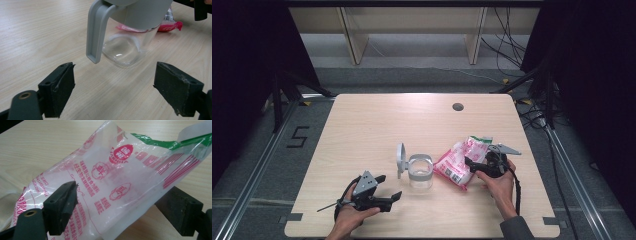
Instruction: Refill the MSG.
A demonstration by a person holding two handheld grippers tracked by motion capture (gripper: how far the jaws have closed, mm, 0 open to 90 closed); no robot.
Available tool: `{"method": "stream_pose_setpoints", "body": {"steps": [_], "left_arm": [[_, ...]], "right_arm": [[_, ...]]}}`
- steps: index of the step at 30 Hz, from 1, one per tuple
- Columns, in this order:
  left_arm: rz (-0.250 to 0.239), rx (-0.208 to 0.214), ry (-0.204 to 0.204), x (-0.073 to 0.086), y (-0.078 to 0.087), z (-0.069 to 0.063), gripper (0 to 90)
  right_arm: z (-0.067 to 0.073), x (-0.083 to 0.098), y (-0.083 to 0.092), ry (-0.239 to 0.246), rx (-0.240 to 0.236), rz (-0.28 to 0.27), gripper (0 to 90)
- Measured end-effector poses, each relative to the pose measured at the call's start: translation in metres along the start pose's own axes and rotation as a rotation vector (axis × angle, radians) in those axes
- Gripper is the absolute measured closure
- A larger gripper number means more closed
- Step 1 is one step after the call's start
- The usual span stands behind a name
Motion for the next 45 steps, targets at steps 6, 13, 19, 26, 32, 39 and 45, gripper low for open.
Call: {"method": "stream_pose_setpoints", "body": {"steps": [6,13,19,26,32,39,45], "left_arm": [[0.000,0.022,0.002,-0.001,0.000,-0.004,16.4],[-0.006,0.020,0.006,-0.001,0.000,-0.004,16.7],[0.002,0.017,0.001,0.000,-0.001,-0.005,16.7],[-0.001,0.017,0.002,0.000,-0.001,-0.005,17.0],[-0.017,0.023,0.014,-0.001,-0.002,-0.007,17.0],[0.003,0.024,0.000,0.001,-0.002,-0.007,17.1],[0.001,0.026,0.000,0.000,-0.001,-0.008,17.2]], "right_arm": [[0.001,0.000,-0.004,-0.029,-0.006,0.013,21.4],[0.003,0.000,-0.012,-0.079,0.007,0.031,27.4],[-0.003,-0.003,-0.016,-0.051,0.012,0.006,41.3],[-0.007,-0.002,-0.018,-0.080,0.021,0.022,55.9],[-0.002,-0.003,-0.020,-0.068,0.013,0.013,72.4],[0.001,-0.004,-0.021,-0.080,0.002,0.004,83.6],[0.001,-0.010,-0.015,-0.026,-0.030,-0.031,90.0]]}}
Point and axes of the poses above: each handheld gripper's, and its own axes: y roughly backward along the jaws, x roughly out of its underside, z roughly to its left, the point moved 9 cm from there along -y, roughly forward along the jaws, and after that the axes turned 5 degrees about x, right-handed, at the moved point
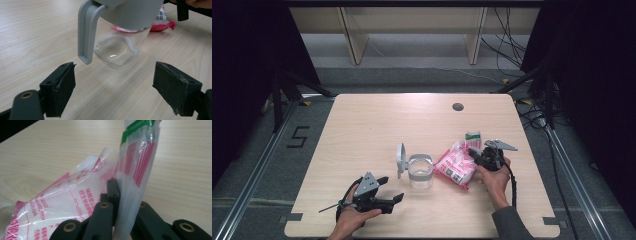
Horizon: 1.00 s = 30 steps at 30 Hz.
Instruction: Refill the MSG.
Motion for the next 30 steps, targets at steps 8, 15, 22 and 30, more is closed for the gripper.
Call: {"method": "stream_pose_setpoints", "body": {"steps": [8,15,22,30], "left_arm": [[-0.011,0.002,0.002,-0.001,0.001,-0.001,17.3],[-0.011,-0.002,0.002,-0.002,0.001,-0.001,17.3],[-0.013,0.013,0.002,-0.002,-0.002,-0.005,17.2],[-0.022,0.007,0.003,-0.004,-0.003,-0.007,17.3]], "right_arm": [[0.014,-0.014,0.010,0.060,-0.019,-0.037,90.0],[0.022,-0.022,0.023,0.097,-0.047,-0.066,90.0],[0.031,-0.031,0.039,0.090,-0.084,-0.107,90.0],[0.044,-0.043,0.051,0.133,-0.124,-0.158,90.0]]}}
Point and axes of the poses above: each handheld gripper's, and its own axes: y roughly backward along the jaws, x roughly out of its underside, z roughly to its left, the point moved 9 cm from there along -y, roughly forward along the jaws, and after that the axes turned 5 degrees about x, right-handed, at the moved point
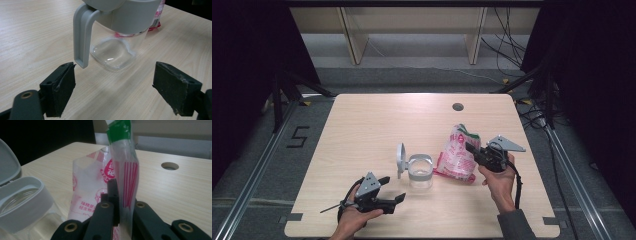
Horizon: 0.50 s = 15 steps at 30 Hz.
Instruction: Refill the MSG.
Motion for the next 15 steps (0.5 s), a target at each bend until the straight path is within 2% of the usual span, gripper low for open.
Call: {"method": "stream_pose_setpoints", "body": {"steps": [4,5,6,7,12,13,14,15], "left_arm": [[0.002,-0.009,-0.016,-0.001,-0.001,-0.002,17.4],[0.003,-0.017,-0.016,-0.001,0.000,-0.002,17.4],[-0.001,-0.013,-0.018,-0.001,0.000,-0.003,17.4],[-0.006,-0.012,-0.016,-0.002,0.000,-0.004,17.4],[-0.009,-0.010,-0.017,-0.003,-0.002,-0.008,17.5],[-0.022,-0.009,-0.021,-0.005,-0.003,-0.009,17.6],[-0.030,-0.027,-0.025,-0.007,-0.003,-0.010,18.1],[-0.027,-0.028,-0.035,-0.008,-0.003,-0.011,18.9]], "right_arm": [[0.007,-0.006,0.006,-0.029,-0.007,-0.029,90.0],[0.008,-0.010,0.008,0.012,-0.009,-0.027,90.0],[0.008,-0.010,0.008,0.012,-0.009,-0.027,90.0],[0.012,-0.011,0.010,-0.010,-0.013,-0.033,90.0],[0.014,-0.020,0.016,0.040,-0.021,-0.059,90.0],[0.012,-0.020,0.018,0.034,0.003,-0.056,90.0],[0.014,-0.021,0.018,0.017,-0.012,-0.067,90.0],[0.012,-0.021,0.020,0.031,-0.007,-0.063,90.0]]}}
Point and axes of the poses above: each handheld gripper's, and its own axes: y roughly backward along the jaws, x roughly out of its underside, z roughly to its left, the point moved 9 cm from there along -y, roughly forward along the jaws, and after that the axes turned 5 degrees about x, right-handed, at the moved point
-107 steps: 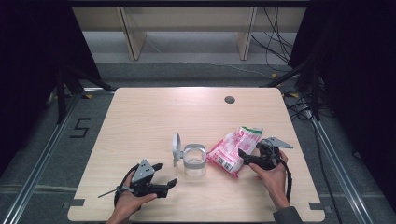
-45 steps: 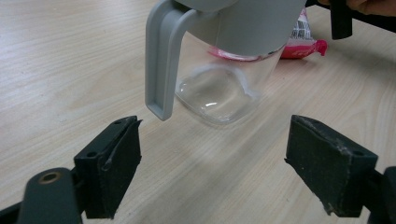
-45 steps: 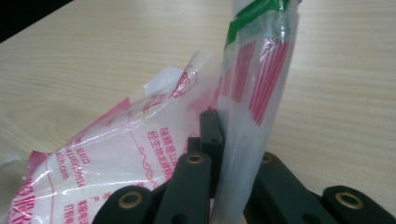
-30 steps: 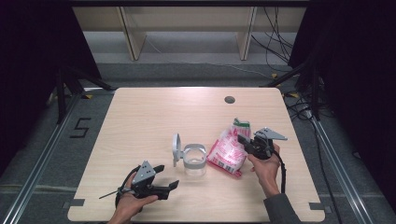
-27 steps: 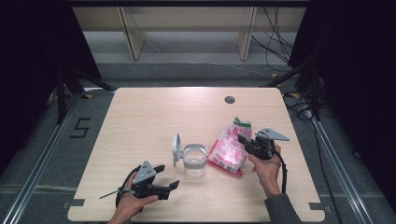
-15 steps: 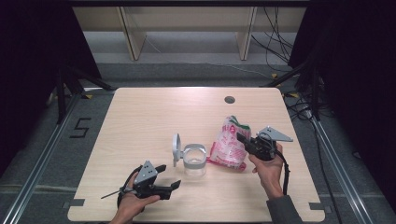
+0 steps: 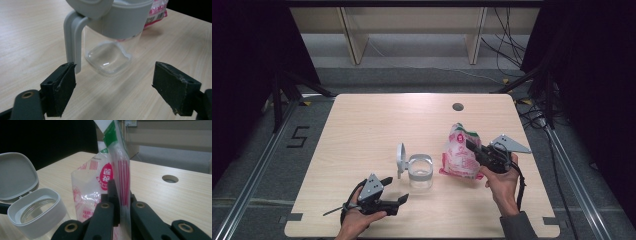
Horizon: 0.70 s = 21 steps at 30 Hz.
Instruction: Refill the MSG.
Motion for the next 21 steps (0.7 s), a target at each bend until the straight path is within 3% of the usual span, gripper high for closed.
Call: {"method": "stream_pose_setpoints", "body": {"steps": [3,7,8,11,14,17,18,21], "left_arm": [[-0.016,0.017,-0.013,-0.004,-0.003,-0.009,19.2],[-0.003,0.019,-0.065,-0.006,-0.013,-0.024,20.4],[-0.007,0.032,-0.068,-0.007,-0.017,-0.030,20.4],[0.002,0.054,-0.083,-0.003,-0.035,-0.046,20.1],[0.034,0.082,-0.090,0.002,-0.050,-0.058,20.5],[0.045,0.087,-0.102,0.001,-0.059,-0.063,20.6],[0.036,0.091,-0.104,-0.001,-0.062,-0.064,20.6],[0.041,0.093,-0.111,-0.003,-0.070,-0.068,21.7]], "right_arm": [[0.000,0.000,0.003,-0.032,0.004,0.007,90.0],[0.000,-0.005,0.007,0.002,0.008,-0.006,90.0],[0.001,-0.006,0.009,-0.011,0.014,-0.006,90.0],[0.002,-0.010,0.012,0.047,0.030,-0.025,90.0],[0.003,-0.013,0.016,0.046,0.021,-0.035,90.0],[0.005,-0.014,0.021,0.045,0.013,-0.030,90.0],[0.008,-0.014,0.023,0.011,-0.008,-0.034,90.0],[0.012,-0.016,0.027,0.018,-0.006,-0.035,90.0]]}}
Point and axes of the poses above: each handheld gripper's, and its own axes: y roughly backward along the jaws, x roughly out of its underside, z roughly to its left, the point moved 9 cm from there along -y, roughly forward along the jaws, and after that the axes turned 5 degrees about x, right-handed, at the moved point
